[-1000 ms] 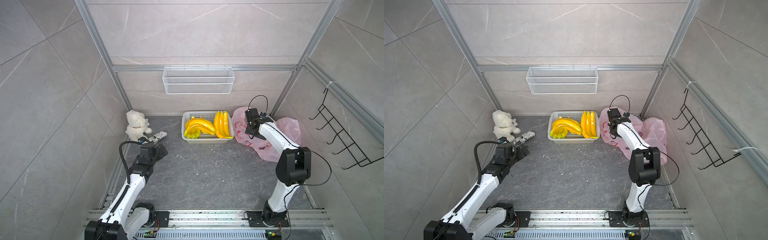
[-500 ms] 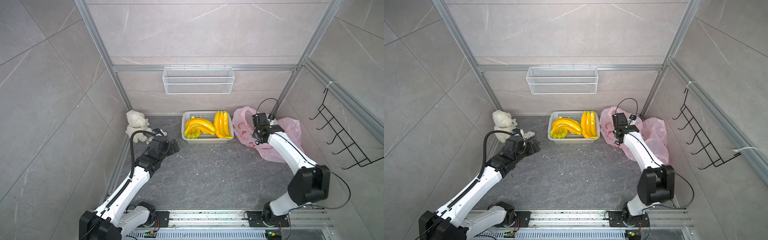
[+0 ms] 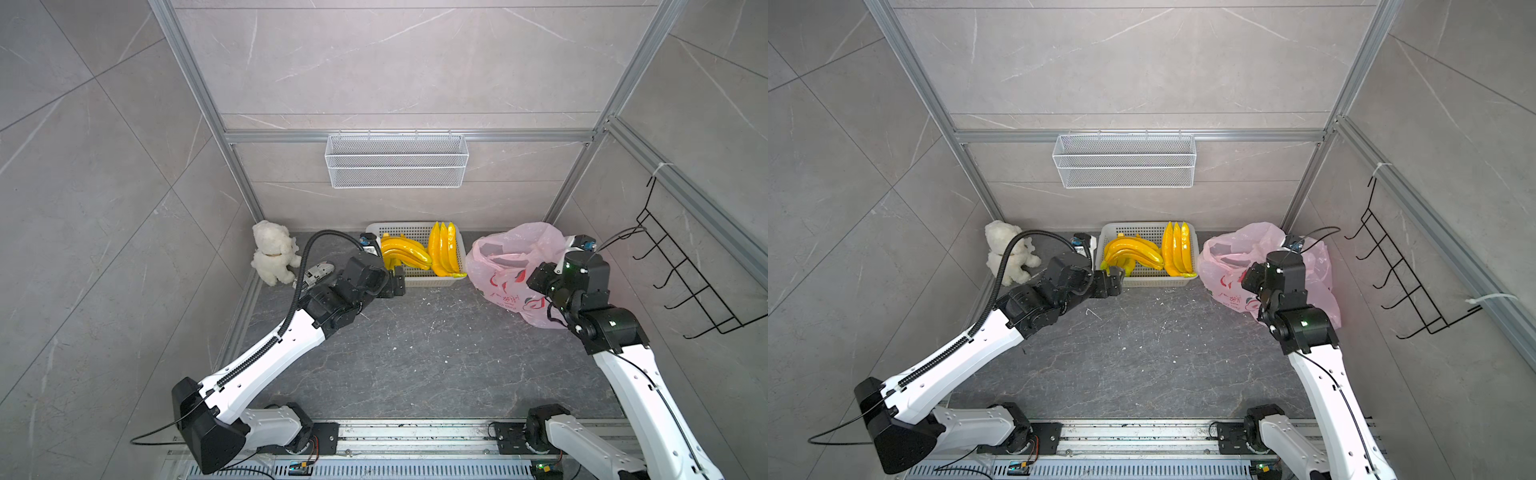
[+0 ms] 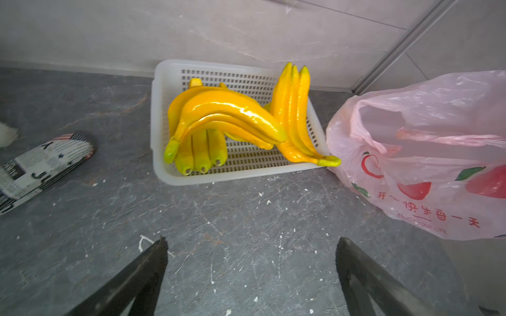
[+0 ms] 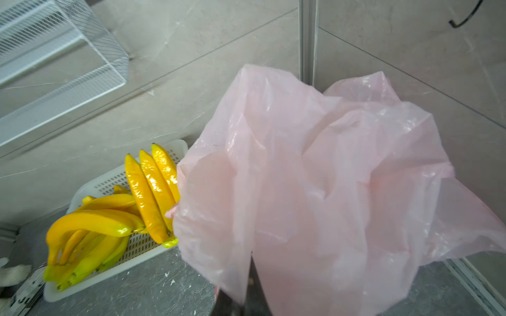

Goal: Place the banana into a plastic bag & tie a knot
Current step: Pick up the plastic bag from the corner of the board.

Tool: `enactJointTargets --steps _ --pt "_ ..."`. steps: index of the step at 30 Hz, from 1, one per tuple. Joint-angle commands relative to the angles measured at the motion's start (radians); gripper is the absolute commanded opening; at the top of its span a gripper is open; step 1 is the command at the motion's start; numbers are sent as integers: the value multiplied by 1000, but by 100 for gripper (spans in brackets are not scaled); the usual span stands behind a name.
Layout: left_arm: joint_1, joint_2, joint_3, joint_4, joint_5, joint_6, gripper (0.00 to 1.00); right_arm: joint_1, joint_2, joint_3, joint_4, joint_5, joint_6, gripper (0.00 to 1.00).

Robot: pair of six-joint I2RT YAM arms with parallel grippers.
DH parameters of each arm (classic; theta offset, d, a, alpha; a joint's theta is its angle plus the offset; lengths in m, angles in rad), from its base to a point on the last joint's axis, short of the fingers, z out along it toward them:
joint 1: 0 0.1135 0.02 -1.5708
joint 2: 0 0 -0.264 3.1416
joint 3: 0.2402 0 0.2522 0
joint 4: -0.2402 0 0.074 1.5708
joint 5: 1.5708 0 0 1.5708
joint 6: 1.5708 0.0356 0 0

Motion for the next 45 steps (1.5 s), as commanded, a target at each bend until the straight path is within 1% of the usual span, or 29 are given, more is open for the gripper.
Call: enactJointTargets --steps 1,4,7,10,12,14,16,19,21,23,25,28,34,38,41,45 --pt "-47 48 90 -38 -31 87 99 5 -78 32 -26 -189 -67 0" --pt "-82 100 165 -50 -36 171 100 4 -108 57 -33 -420 -73 0" --pt "-83 129 219 -58 -14 247 99 6 -135 68 -31 -610 -91 0" --pt "-83 119 208 -21 -10 357 100 5 -152 94 -45 -741 -99 0" --pt "-82 105 168 15 3 437 100 6 -167 111 -46 -804 -100 0" --pt "-83 79 117 62 -2 480 99 5 -181 129 -41 -865 -106 0" --pt "-80 28 28 145 13 520 99 5 -187 157 -48 -893 -106 0" --pt "-81 -52 -91 282 121 564 99 5 -178 197 -71 -925 -106 0" --pt "-81 -74 -123 319 176 572 99 5 -176 203 -66 -936 -96 0" --pt "-81 -86 -143 342 205 579 99 5 -175 196 -48 -952 -84 0" --pt "-81 -94 -165 368 209 583 100 6 -173 177 -20 -976 -68 0" --pt "-81 -108 -193 399 180 589 99 6 -171 136 28 -1014 -44 0" --pt "-80 -107 -247 473 217 608 97 5 -161 54 130 -1087 5 0" --pt "-80 -127 -308 543 192 634 98 5 -155 24 138 -1070 -3 0" --pt "-80 -140 -366 610 229 686 99 6 -146 5 153 -1087 5 0" --pt "-80 -76 -346 611 231 704 99 7 -143 -9 161 -1086 6 0"
